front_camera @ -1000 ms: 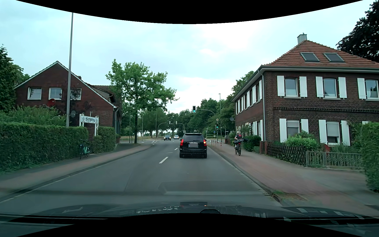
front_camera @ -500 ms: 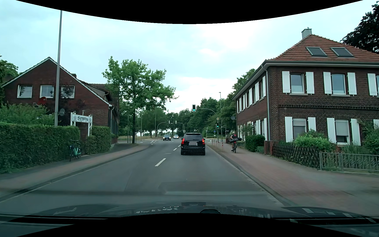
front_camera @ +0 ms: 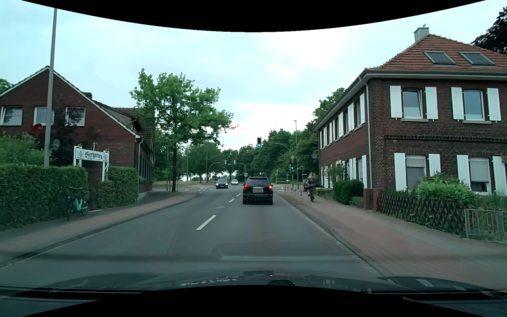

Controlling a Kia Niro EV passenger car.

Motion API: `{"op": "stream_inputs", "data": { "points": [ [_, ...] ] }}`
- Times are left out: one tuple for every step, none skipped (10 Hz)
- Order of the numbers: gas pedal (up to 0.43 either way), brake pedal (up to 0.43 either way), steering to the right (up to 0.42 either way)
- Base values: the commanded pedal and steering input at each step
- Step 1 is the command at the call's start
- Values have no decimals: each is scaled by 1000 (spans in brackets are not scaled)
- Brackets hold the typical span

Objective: Follow the waypoints while adhering to traffic rules and regulations

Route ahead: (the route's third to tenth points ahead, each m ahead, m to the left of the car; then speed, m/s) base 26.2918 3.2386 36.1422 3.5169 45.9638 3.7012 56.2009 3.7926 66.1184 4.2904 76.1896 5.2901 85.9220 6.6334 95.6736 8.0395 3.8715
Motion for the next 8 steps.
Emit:
{"op": "stream_inputs", "data": {
  "points": [
    [390, 0, -1],
    [378, 0, -1],
    [370, 0, -1],
    [358, 0, -1],
    [319, 0, -1],
    [299, 0, -2],
    [287, 0, -2],
    [287, 0, -2]
  ]
}}
